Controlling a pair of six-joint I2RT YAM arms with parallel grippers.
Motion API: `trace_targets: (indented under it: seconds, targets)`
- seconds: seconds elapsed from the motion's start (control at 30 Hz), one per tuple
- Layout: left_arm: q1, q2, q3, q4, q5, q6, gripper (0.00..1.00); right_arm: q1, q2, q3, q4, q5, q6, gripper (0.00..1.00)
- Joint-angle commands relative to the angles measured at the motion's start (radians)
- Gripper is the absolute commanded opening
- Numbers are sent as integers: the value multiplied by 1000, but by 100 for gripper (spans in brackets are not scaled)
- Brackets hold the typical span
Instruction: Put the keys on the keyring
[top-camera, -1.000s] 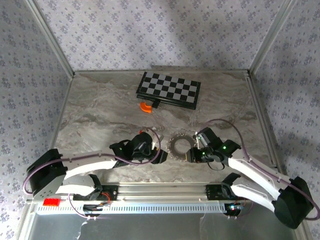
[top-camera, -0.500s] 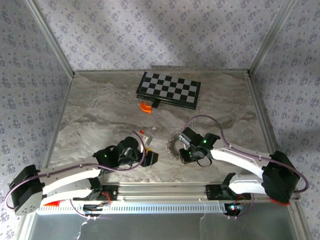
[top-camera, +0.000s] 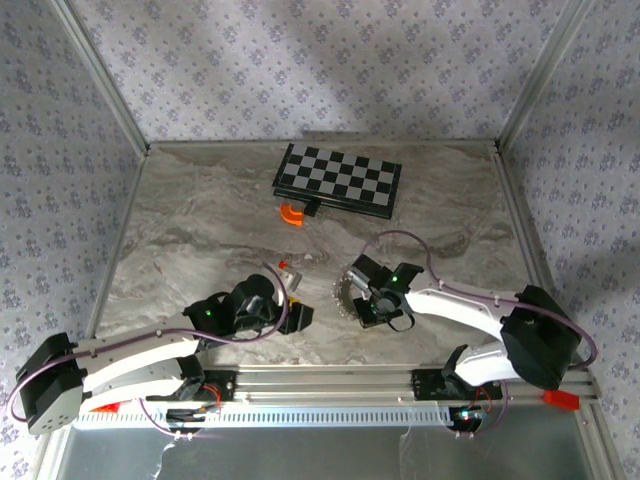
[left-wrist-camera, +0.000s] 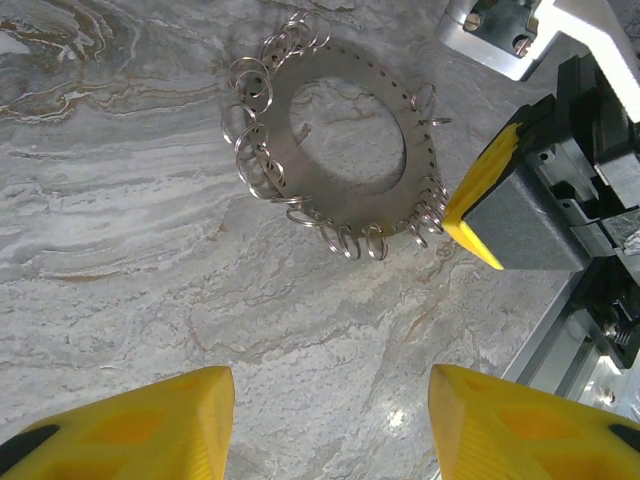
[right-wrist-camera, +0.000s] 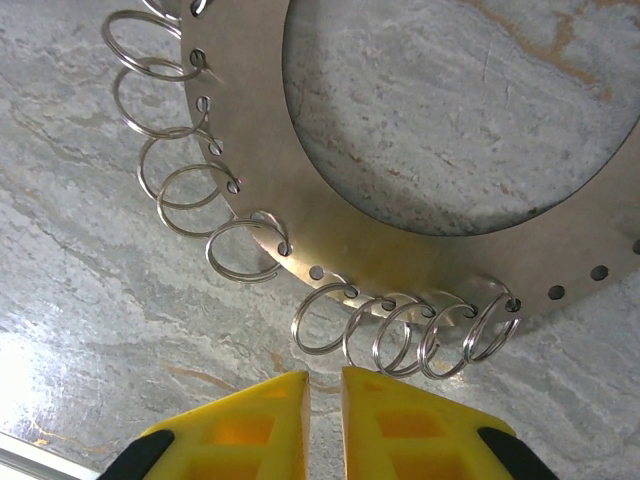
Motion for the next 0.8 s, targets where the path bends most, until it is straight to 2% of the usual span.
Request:
trace_targets:
  seconds: [0.0,0.77]
  targets:
    - [12,-2,-1,4,2,17,53,5,15,26,-16,7,-4,18]
    - [19,-10,-20,23,5,7,53,3,61,16,-5,26,-17,22]
